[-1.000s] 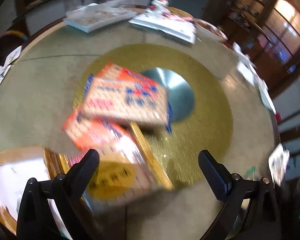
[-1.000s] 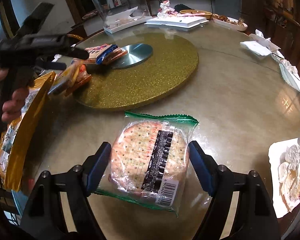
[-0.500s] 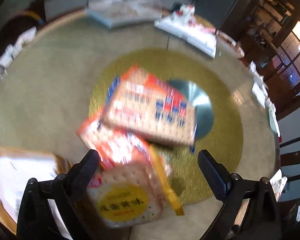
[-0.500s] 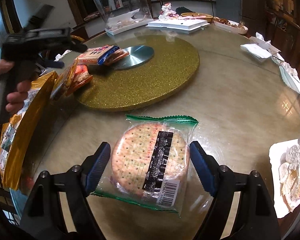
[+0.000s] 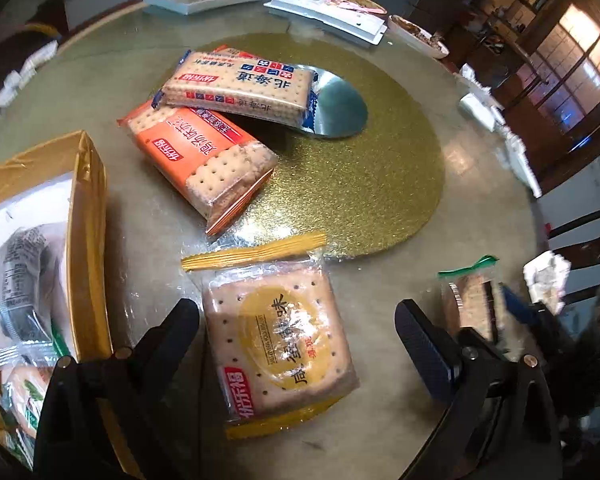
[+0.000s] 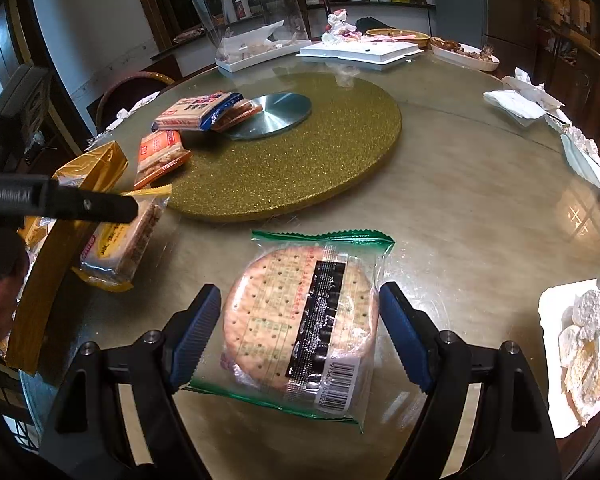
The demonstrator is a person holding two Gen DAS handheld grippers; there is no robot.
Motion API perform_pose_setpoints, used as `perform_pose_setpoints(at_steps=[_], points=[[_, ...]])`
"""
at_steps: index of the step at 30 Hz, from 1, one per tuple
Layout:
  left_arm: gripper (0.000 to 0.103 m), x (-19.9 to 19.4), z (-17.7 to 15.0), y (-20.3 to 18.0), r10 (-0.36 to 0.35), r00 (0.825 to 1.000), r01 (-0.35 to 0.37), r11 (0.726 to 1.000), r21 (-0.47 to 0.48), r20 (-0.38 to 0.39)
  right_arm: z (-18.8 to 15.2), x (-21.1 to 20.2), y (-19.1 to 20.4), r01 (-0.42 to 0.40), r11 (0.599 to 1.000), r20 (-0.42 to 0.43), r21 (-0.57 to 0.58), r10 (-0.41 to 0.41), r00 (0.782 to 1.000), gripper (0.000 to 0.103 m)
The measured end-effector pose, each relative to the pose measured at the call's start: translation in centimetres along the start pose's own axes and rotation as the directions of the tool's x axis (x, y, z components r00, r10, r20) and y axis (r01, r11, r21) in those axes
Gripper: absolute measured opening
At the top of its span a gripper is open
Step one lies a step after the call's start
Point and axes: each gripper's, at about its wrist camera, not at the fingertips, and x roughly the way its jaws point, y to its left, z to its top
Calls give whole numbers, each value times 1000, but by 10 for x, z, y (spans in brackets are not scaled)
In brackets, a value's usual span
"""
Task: Organize snacks
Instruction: 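Grasp the yellow salted egg cracker pack with the left gripper while the right holds its bag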
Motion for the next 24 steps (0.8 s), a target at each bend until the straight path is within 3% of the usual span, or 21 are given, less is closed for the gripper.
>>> perform_pose_setpoints(at_steps=[1, 3, 5, 8, 11, 16, 17, 20, 24], points=[[98, 4, -2, -4, 60, 998, -60, 998, 4, -1, -1, -1, 0, 1, 1000, -1, -3, -1, 1000, 82], [95, 7, -7, -3, 110, 994, -110, 994, 0, 1, -3, -3, -1, -4, 1000, 1, -5, 4, 1000, 82], [80, 8, -13, -1, 137, 991, -137, 991, -5, 6, -3, -5, -4, -29, 1000, 4, -2, 29, 1000, 84], [70, 1, -31, -3, 220, 974, -220, 975, 3, 54, -3, -6, -11, -100, 995, 7, 23, 100, 995, 91], [70, -6, -47, -5, 232, 969, -230, 973, -37, 86, 2, -3, -10, -91, 995, -6, 47, 92, 996, 91], [71, -11, -69, -16, 254, 959, -247, 966, -70, 124, 4, 9, 17, 81, 995, -29, -52, -82, 996, 91], [72, -10, -71, -16, 262, 955, -252, 964, -85, 139, 1, 11, 25, 120, 989, -31, -89, -123, 992, 85], [74, -7, -72, -20, 277, 946, -263, 960, -100, 168, -7, 5, 31, 126, 986, -26, -106, -130, 991, 78], [69, -8, -80, -24, 258, 944, -244, 965, -91, 206, -18, -9, 25, 84, 994, -13, -68, -85, 996, 77]])
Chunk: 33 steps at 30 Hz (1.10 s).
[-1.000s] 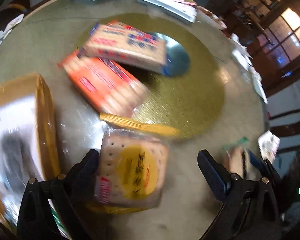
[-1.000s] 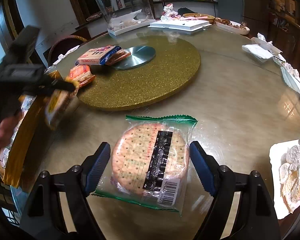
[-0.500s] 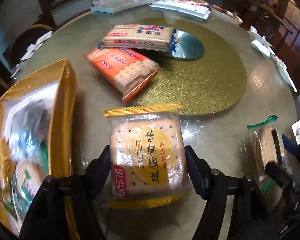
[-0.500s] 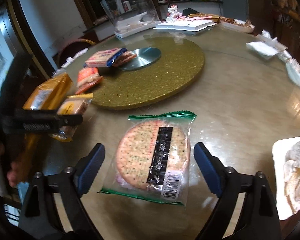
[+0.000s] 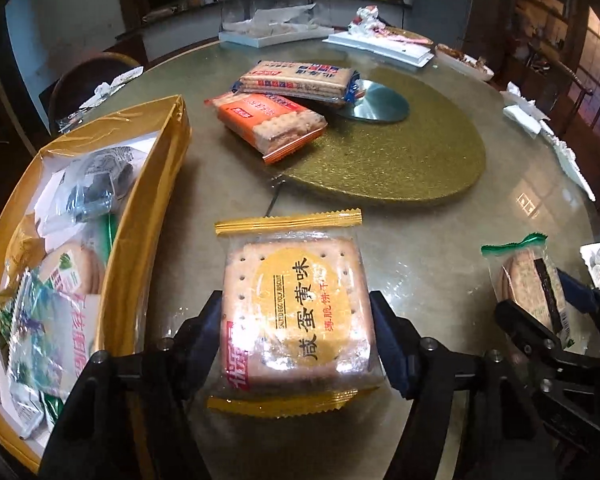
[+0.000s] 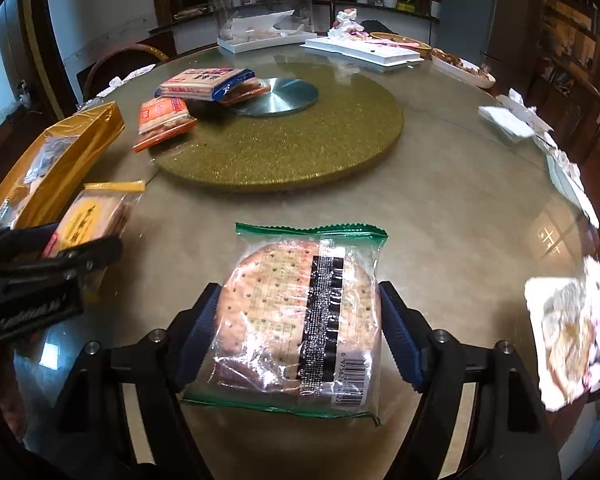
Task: Organize snacks
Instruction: 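Carry both cracker packs over the tray and open both grippers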
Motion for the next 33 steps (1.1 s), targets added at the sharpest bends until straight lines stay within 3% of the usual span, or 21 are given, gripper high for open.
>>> perform_pose_setpoints(at_steps=[6, 12, 16, 20, 24, 26, 33], points=[[69, -24, -19, -1, -114, 992, 117, 992, -49, 51, -9, -10, -7, -188, 976, 48, 107, 183, 982, 77], [69, -88, -29, 38, -160, 969, 189, 971, -147, 190, 3, -36, 29, -314, 947, 108, 59, 307, 945, 77], [69, -119, -30, 85, -134, 960, 191, 956, -224, 247, 25, -55, 67, -414, 910, 125, -21, 413, 902, 77], [69, -133, -22, 142, -55, 958, 143, 943, -300, 283, 52, -54, 109, -472, 876, 101, -97, 481, 871, 77], [69, -125, -5, 196, 30, 963, 67, 936, -346, 269, 76, -38, 160, -496, 853, 45, -164, 509, 860, 77], [69, -112, 5, 224, 36, 970, 57, 928, -369, 241, 89, -24, 183, -514, 839, 13, -177, 525, 851, 77], [69, -63, 11, 260, 42, 988, 21, 919, -395, 150, 145, 32, 252, -497, 839, -63, -221, 496, 866, 77]])
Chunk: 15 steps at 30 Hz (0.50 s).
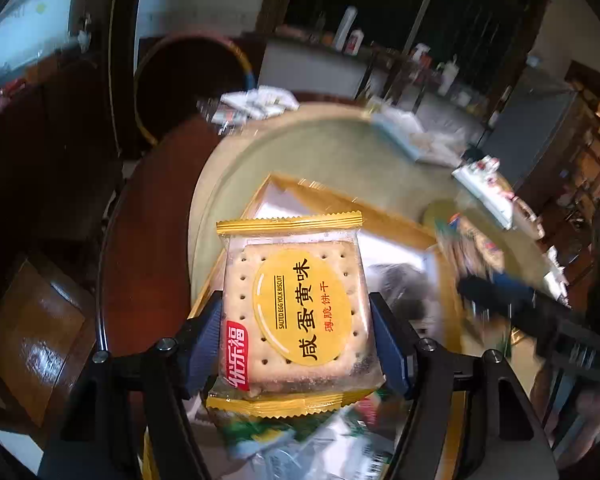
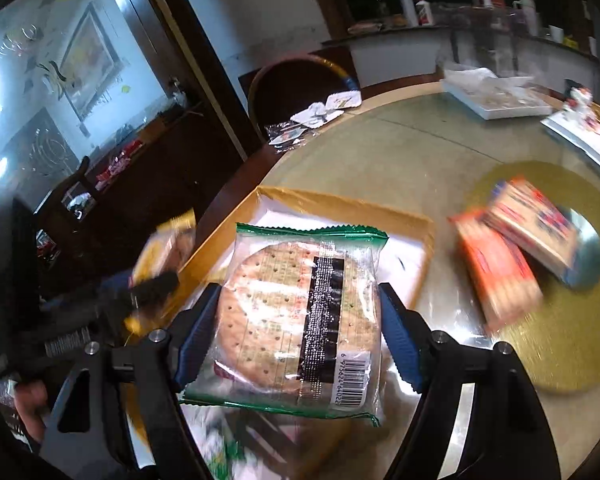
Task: Organize snacks
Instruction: 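Carry both cracker packs over the tray and open both grippers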
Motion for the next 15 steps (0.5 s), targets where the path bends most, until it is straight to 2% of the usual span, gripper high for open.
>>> perform_pose_setpoints(at_steps=[8, 12, 15], points=[[69, 18, -6, 12, 66, 997, -66, 998, 9, -50, 25, 72, 5, 45, 998, -125, -38, -50, 991, 77], [69, 19, -7, 10, 75, 995, -73, 997, 35, -60, 30, 87, 9, 80, 995, -137, -66, -89, 987, 77], [70, 25, -4, 15, 48, 995, -47, 999, 10, -91, 28, 95, 10, 79, 995, -155, -62, -88, 984, 78]])
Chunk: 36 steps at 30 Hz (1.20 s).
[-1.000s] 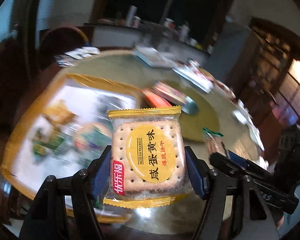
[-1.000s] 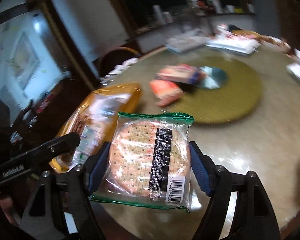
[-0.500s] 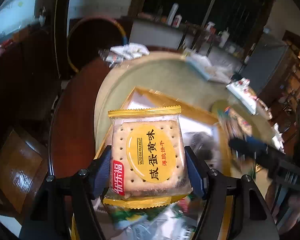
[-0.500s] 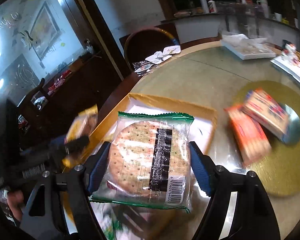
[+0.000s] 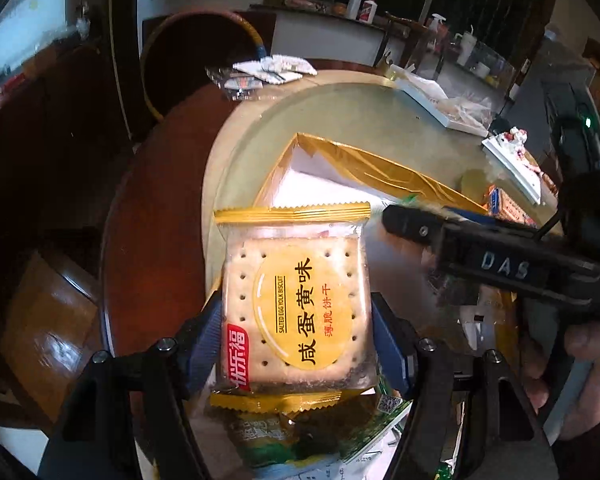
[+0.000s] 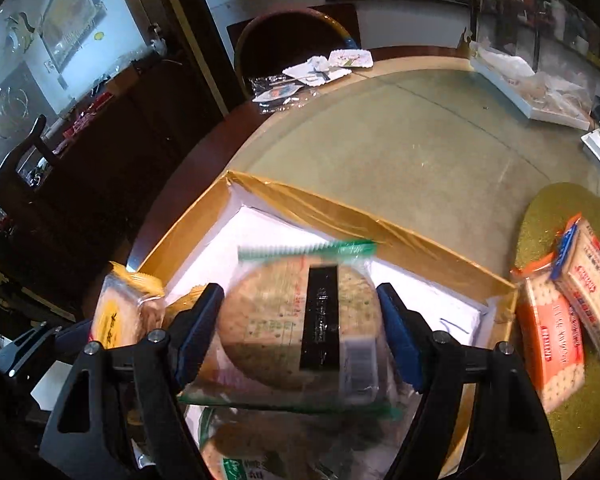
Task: Organize snacks
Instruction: 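Carry both cracker packs over the tray and open both grippers, then withdraw both grippers from the tray toward the remaining cracker packs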
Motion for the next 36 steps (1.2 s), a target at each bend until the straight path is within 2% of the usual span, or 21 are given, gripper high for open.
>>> perform_pose_setpoints(at_steps=[2, 4, 6, 8, 11, 14, 16, 18, 20, 21, 22, 24, 27, 29, 30, 33, 36], points=[[71, -3, 0, 4, -25, 1000, 25, 1000, -18, 5, 0, 4, -1, -7, 1000, -8, 13, 7, 1000, 78], [75, -9, -1, 9, -63, 998, 64, 997, -50, 21, 0, -2, -3, -29, 999, 22, 28, 28, 999, 78], [81, -16, -1, 12, -92, 995, 95, 993, -64, 46, -5, -22, -3, -38, 999, 90, 32, 35, 995, 78], [82, -24, -2, 11, -73, 995, 78, 994, -72, 72, -11, -41, -5, -60, 997, 161, 53, 51, 986, 79], [82, -34, -7, 5, -54, 992, 63, 995, -76, 115, -24, -71, -18, -182, 977, 250, 115, 149, 957, 80], [82, -46, -16, -9, -52, 987, 62, 996, -58, 155, -43, -94, -43, -334, 911, 343, 242, 242, 908, 80], [82, -53, -22, -21, -48, 985, 56, 997, -43, 165, -57, -106, -62, -444, 842, 388, 307, 315, 866, 80], [82, -56, -26, -32, -49, 985, 55, 998, -30, 165, -69, -119, -78, -479, 806, 433, 347, 315, 844, 80], [82, -61, -32, -49, -51, 984, 51, 999, 2, 168, -83, -132, -102, -547, 745, 480, 382, 346, 806, 80], [82, -61, -33, -54, -48, 984, 47, 999, 12, 169, -88, -136, -111, -555, 730, 489, 398, 343, 802, 80], [82, -62, -36, -62, -39, 984, 36, 999, 24, 173, -94, -143, -122, -541, 729, 497, 420, 314, 809, 80], [82, -63, -41, -76, -40, 984, 33, 999, 42, 175, -101, -161, -134, -445, 801, 489, 400, 224, 843, 80], [82, -63, -47, -99, -67, 984, 54, 995, 80, 164, -117, -191, -138, -265, 908, 477, 325, 85, 875, 80], [82, -64, -51, -108, -73, 983, 58, 994, 90, 170, -127, -207, -137, -195, 947, 493, 256, 46, 869, 80], [82, -64, -53, -112, -76, 982, 61, 994, 92, 172, -136, -217, -132, -160, 965, 512, 209, 31, 859, 81], [82, -63, -58, -124, -97, 982, 83, 993, 88, 162, -157, -238, -121, -98, 989, 555, 115, 18, 832, 83], [82, -62, -61, -136, -110, 981, 95, 991, 98, 158, -174, -248, -111, -40, 997, 580, 60, -2, 814, 85]])
